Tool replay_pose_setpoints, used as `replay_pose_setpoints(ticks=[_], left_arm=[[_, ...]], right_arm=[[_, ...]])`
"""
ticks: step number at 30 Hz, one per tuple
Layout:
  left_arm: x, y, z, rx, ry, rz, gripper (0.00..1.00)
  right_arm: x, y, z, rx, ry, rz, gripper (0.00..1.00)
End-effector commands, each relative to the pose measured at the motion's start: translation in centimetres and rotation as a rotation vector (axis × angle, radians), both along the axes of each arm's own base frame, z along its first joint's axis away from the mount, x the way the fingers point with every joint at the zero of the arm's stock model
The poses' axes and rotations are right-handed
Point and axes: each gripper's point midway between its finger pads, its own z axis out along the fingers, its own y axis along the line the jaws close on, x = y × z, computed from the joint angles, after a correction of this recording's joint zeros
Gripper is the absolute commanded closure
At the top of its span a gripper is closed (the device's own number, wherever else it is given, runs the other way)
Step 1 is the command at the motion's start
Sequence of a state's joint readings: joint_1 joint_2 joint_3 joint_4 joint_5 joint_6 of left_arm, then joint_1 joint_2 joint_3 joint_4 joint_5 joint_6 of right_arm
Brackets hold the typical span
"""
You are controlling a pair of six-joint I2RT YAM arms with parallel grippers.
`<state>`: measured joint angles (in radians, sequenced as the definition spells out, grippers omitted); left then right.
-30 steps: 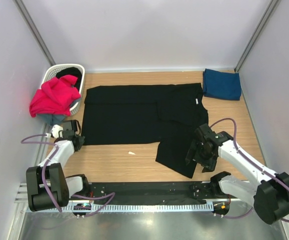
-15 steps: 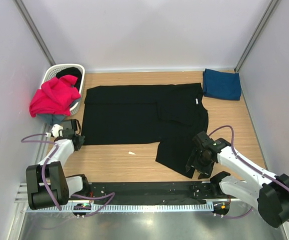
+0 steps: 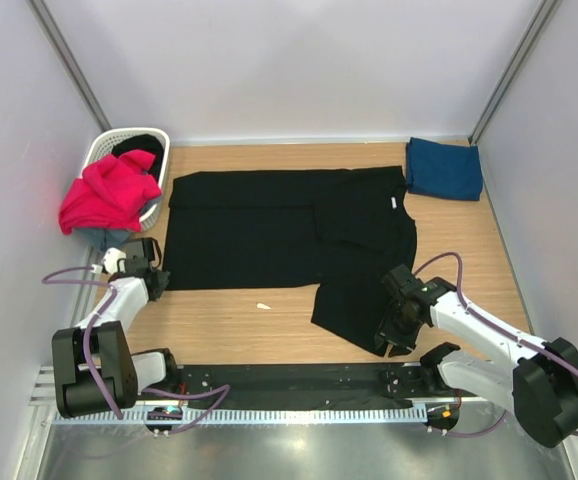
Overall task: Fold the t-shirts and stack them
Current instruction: Fold the tshirt
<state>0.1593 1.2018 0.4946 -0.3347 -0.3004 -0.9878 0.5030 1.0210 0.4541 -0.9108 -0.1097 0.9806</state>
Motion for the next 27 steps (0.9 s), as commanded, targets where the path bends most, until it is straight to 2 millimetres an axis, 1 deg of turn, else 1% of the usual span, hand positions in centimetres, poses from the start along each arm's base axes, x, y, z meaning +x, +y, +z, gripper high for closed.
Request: replay_pose_setpoints(ticks=[1, 4, 7, 10, 11, 14, 15, 16, 17, 18, 19, 20, 21, 22, 23, 24, 25, 26, 27], left_arm=[[-1.1, 0.3, -0.7, 0.005, 0.061, 0.013, 1.0], [-1.1, 0.3, -0.6, 0.009, 0.061, 0.017, 1.0], [-1.2, 0.3, -0.6, 0.008, 0.063, 0.017, 1.0], [-1.1, 0.4, -0.5, 0.009, 0.061, 0.019, 1.0], [-1.1, 0.4, -0.4, 0.01, 0.06, 0.017, 1.0], [-0.8, 0.4, 0.1, 0.009, 0.052, 0.017, 1.0], [-0.7, 0.3, 0.3, 0.005, 0.048, 0.015, 1.0], [-0.2, 0.2, 0.7, -0.004, 0.036, 0.008, 1.0], [-0.3, 0.1, 0.8, -0.006, 0.044, 0.004, 1.0], [-0.1, 0.0, 1.1, -0.005, 0.04, -0.002, 1.0], [0.5, 0.0, 1.9, 0.004, 0.024, -0.013, 1.0], [0.5, -0.3, 2.3, 0.009, 0.032, -0.027, 1.0], [0.7, -0.3, 2.8, 0.017, 0.031, -0.035, 1.0], [1.4, -0.1, 4.1, 0.04, 0.003, -0.04, 1.0], [1.3, -0.3, 4.5, 0.055, 0.016, -0.054, 1.0], [1.4, -0.3, 5.0, 0.065, 0.012, -0.058, 1.0], [1.6, -0.3, 5.6, 0.072, 0.001, -0.059, 1.0], [2.0, -0.2, 6.4, 0.081, -0.016, -0.057, 1.0], [2.2, -0.3, 6.7, 0.081, -0.022, -0.057, 1.0]], right_arm=[[-0.4, 0.4, 0.0, 0.017, 0.013, -0.01, 0.57], [-0.5, 0.4, 0.0, 0.012, 0.02, -0.008, 0.62], [-0.2, 0.6, 0.0, 0.019, 0.008, -0.01, 0.72], [0.0, 0.6, 0.1, 0.014, 0.004, -0.006, 0.89], [0.2, 0.6, 0.3, 0.01, -0.002, -0.005, 0.98], [1.4, 0.7, 1.4, -0.001, -0.045, 0.005, 0.99], [2.3, 1.1, 2.3, 0.009, -0.071, 0.009, 0.99], [2.8, 1.1, 2.6, -0.001, -0.082, 0.015, 0.99], [3.3, 1.2, 3.0, -0.005, -0.093, 0.031, 0.99], [4.6, 1.7, 4.4, 0.002, -0.13, 0.037, 0.99], [5.3, 1.8, 4.7, -0.017, -0.134, 0.044, 0.99], [6.9, 2.3, 6.3, -0.008, -0.186, 0.056, 0.99], [7.7, 2.5, 6.9, -0.012, -0.206, 0.058, 0.99], [8.4, 2.9, 7.7, -0.005, -0.227, 0.065, 0.99], [9.7, 2.3, 8.0, -0.052, -0.262, 0.062, 0.99], [11.2, 2.8, 9.6, -0.047, -0.318, 0.074, 0.99], [12.1, 2.7, 10.1, -0.058, -0.342, 0.078, 0.99], [13.7, 2.3, 11.0, -0.083, -0.376, 0.065, 0.99], [14.7, 2.0, 11.4, -0.1, -0.398, 0.067, 0.99]])
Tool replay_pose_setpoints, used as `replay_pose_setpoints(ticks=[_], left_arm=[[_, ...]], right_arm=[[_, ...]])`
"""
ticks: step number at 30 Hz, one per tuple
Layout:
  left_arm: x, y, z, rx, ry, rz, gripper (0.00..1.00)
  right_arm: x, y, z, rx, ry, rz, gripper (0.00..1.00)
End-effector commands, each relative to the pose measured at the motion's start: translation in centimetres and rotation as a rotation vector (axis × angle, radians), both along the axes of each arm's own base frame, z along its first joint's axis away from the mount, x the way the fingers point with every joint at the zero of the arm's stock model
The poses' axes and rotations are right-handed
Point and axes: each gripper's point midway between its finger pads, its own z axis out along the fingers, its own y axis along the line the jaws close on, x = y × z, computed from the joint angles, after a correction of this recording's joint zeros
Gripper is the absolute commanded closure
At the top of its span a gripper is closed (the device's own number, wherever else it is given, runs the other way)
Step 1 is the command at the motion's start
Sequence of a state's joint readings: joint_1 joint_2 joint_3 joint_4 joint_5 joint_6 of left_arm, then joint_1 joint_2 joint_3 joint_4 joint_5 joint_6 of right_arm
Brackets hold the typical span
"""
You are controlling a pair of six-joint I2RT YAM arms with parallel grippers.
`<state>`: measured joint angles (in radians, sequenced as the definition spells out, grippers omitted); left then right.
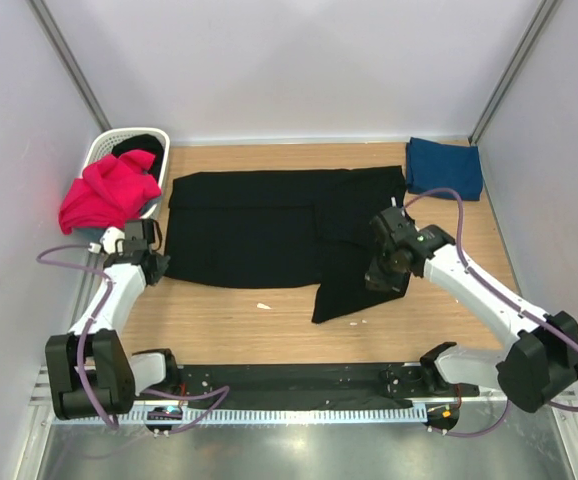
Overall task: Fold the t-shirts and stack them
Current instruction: Fold the tshirt
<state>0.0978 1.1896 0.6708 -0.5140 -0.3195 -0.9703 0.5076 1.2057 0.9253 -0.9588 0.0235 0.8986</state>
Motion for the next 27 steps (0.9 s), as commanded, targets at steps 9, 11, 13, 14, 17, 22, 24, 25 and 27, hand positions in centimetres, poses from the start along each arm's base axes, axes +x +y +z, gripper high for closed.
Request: replay_pose_setpoints(ticks=[9, 11, 13, 14, 17, 22, 24, 25, 27], left_arm=[[3.8, 1.1, 4.1, 0.115, -0.045, 0.069, 1.0], [4.4, 1.1, 4.6, 0.131, -0.054, 0.091, 1.0], [5.3, 1.6, 5.3, 0.154, -0.071, 0.128, 1.0], [5.5, 0.8, 5.6, 0.16, -0.071, 0.107, 1.0], [6.3, 1.1, 6.9, 0.201, -0.102, 0.146, 1.0], [7.4, 1.7, 8.0, 0.218, -0.138, 0.216, 1.0], [8.3, 1.7, 8.1, 0.214, -0.131, 0.225, 1.0], [8.6, 1.7, 8.0, 0.214, -0.125, 0.228, 1.0], [9.3, 1.8, 8.0, 0.221, -0.117, 0.231, 1.0]], right_arm=[[14.2, -5.1, 6.0, -0.084, -0.279, -0.049, 0.99], [16.3, -5.1, 5.9, -0.085, -0.285, -0.045, 0.99], [18.9, -4.2, 6.9, -0.048, -0.334, -0.033, 0.99], [19.6, -4.0, 7.1, -0.046, -0.345, -0.027, 0.99], [21.7, -4.1, 7.1, -0.062, -0.346, -0.025, 0.99], [25.0, -4.6, 8.3, -0.03, -0.435, -0.049, 0.99], [26.4, -3.9, 9.2, 0.027, -0.473, -0.023, 0.99], [26.8, -3.9, 9.3, 0.029, -0.481, -0.009, 0.99], [27.7, -3.7, 10.1, 0.041, -0.512, 0.014, 0.99]])
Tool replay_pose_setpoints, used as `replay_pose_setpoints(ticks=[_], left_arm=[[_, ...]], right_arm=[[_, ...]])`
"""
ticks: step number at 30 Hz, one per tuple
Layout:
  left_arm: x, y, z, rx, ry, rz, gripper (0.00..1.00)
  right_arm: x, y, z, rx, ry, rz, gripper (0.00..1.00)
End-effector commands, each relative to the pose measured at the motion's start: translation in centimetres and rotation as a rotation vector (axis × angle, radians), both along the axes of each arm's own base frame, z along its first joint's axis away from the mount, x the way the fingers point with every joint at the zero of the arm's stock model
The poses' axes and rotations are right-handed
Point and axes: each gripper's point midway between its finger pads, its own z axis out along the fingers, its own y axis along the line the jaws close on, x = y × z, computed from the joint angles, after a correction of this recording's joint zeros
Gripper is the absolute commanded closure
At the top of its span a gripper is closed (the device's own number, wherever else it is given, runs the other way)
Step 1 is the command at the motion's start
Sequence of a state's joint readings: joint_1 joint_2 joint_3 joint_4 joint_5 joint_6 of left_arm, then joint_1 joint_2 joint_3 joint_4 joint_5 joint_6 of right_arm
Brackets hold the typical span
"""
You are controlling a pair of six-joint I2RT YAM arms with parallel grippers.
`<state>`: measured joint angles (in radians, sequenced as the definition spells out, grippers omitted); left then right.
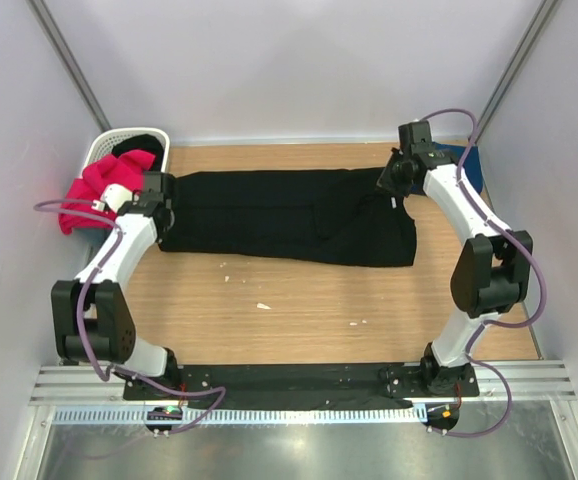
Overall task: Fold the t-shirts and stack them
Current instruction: Fold the tshirt
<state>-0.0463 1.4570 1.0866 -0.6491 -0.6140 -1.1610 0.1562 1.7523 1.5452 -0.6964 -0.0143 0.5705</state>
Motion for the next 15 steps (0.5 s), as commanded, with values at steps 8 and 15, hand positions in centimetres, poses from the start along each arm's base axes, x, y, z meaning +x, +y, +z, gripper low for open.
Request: replay_pose_setpoints(ticks=[8, 15], left_arm=[[2.5, 2.1, 2.6, 0.094, -0.051, 0.105, 1.0], [2.9, 1.9, 3.5, 0.085, -0.076, 0.098, 1.0]], right_arm=[[4.0, 1.0, 8.1, 0.012, -0.258, 0.142, 0.99], [1.9, 2.6, 9.6, 0.094, -0.244, 0.203, 0.99]])
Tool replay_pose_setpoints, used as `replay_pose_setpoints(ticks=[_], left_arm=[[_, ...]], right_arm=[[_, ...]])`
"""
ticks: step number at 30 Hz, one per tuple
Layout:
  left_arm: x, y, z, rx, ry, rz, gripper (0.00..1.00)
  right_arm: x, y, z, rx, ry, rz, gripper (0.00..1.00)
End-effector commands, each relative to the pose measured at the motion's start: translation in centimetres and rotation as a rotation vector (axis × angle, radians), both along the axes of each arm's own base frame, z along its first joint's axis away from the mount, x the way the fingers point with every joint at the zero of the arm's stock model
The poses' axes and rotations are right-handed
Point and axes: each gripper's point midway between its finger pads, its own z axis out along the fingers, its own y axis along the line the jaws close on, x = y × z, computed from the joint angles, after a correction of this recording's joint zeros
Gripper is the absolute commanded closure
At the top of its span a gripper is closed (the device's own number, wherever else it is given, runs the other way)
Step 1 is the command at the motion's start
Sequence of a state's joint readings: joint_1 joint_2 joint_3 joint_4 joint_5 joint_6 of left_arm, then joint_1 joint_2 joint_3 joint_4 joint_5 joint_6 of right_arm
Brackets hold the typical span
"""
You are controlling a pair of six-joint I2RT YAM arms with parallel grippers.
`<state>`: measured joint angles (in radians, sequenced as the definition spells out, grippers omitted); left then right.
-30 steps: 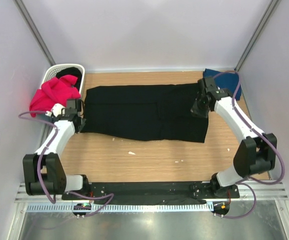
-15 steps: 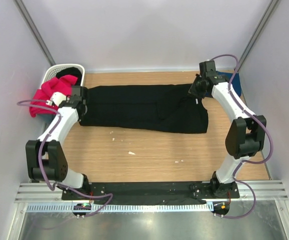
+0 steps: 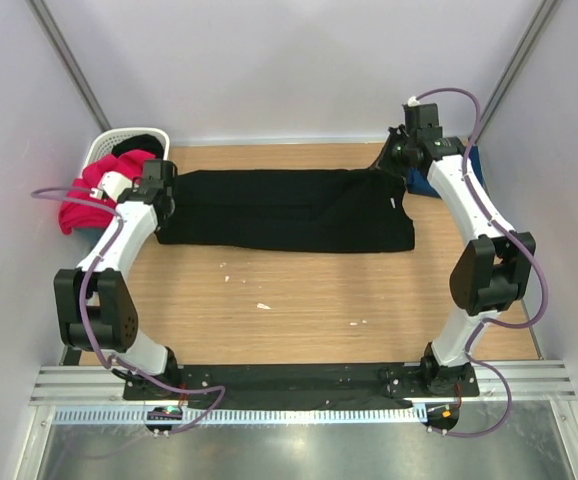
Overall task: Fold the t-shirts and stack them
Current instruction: Fold the tshirt
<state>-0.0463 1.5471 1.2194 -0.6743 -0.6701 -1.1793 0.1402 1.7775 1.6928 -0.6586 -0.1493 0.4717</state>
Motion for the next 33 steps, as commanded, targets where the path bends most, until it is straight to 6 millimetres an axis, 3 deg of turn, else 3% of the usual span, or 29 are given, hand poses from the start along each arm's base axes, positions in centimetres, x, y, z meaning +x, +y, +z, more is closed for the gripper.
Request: replay_pose_setpoints(ticks=[1, 6, 11, 18, 19, 27, 29, 31, 32, 33], left_arm=[[0.0, 1.1, 1.8, 0.049, -0.051, 0.057, 1.0], [-0.4, 1.2, 1.7, 0.049, -0.049, 0.056, 1.0], [-0.1, 1.2, 1.4, 0.048, -0.054, 0.058, 1.0], [1.9, 1.2, 2.0, 0.049, -0.086, 0.049, 1.0], [2.5, 1.2, 2.3, 0.049, -0.098, 0.046, 1.0], [4.4, 1.0, -0.1, 0.047, -0.053, 0.042, 1.0], [4.7, 1.1, -0.4, 0.056, -0.042, 0.045, 1.0], [5.0, 1.2, -0.3, 0.067, -0.044, 0.047, 0.99], [5.1, 1.4, -0.4, 0.074, -0.04, 0.049, 1.0], [5.5, 1.5, 0.0, 0.084, -0.048, 0.048, 1.0]], right_arm=[[-1.4, 0.8, 4.5, 0.041, -0.086, 0.057, 0.99], [-3.4, 0.8, 7.0, 0.055, -0.119, 0.064, 0.99], [-3.1, 0.3, 7.7, 0.022, -0.145, 0.06, 0.99], [0.0, 0.9, 7.1, -0.004, -0.161, 0.103, 0.99], [0.7, 1.1, 5.7, -0.006, -0.133, 0.111, 0.99], [4.7, 1.9, 4.0, 0.0, -0.163, 0.132, 0.99], [5.6, 1.5, 4.4, -0.026, -0.179, 0.115, 0.99], [6.6, 1.2, 3.1, -0.054, -0.161, 0.115, 0.99], [7.0, 1.1, 3.8, -0.062, -0.17, 0.112, 0.99], [7.6, 1.0, 2.8, -0.073, -0.152, 0.108, 0.99]])
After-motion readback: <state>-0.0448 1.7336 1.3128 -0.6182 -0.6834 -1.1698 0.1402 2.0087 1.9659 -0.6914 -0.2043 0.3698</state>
